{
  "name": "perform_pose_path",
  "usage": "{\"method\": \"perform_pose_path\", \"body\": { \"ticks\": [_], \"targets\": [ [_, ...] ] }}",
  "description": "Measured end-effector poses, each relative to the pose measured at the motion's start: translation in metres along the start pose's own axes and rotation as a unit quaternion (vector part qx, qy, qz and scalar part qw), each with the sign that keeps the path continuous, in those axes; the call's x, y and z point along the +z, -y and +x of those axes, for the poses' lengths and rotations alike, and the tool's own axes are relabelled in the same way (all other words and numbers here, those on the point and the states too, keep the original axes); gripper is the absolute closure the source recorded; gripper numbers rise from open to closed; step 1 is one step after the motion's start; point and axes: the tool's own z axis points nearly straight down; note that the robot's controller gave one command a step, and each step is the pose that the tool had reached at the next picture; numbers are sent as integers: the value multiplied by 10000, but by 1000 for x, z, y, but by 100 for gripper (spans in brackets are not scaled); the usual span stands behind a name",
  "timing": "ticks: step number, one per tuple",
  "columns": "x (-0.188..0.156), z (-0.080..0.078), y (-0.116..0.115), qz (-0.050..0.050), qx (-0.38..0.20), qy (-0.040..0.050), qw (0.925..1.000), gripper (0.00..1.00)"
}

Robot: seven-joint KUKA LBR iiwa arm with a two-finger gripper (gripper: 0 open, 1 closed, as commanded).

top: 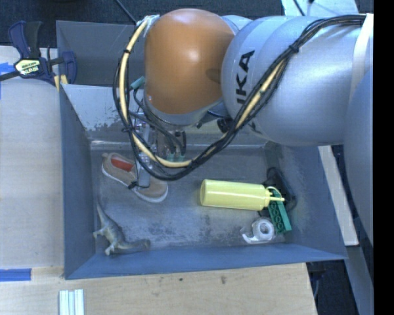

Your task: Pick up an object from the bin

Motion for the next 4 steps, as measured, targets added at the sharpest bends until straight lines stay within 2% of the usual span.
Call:
{"method": "perform_pose_path", "body": {
  "ticks": [1, 2, 3, 4],
  "targets": [
    [-5, -2, 1, -11, 18, 42, 10000, 0],
    [21, 22, 35, -20, -481, 69, 9988, 0],
    [75, -13, 73, -14, -324, 72, 9994, 0],
    [83, -15, 85, 5, -743, -4, 9972, 0]
  ]
}}
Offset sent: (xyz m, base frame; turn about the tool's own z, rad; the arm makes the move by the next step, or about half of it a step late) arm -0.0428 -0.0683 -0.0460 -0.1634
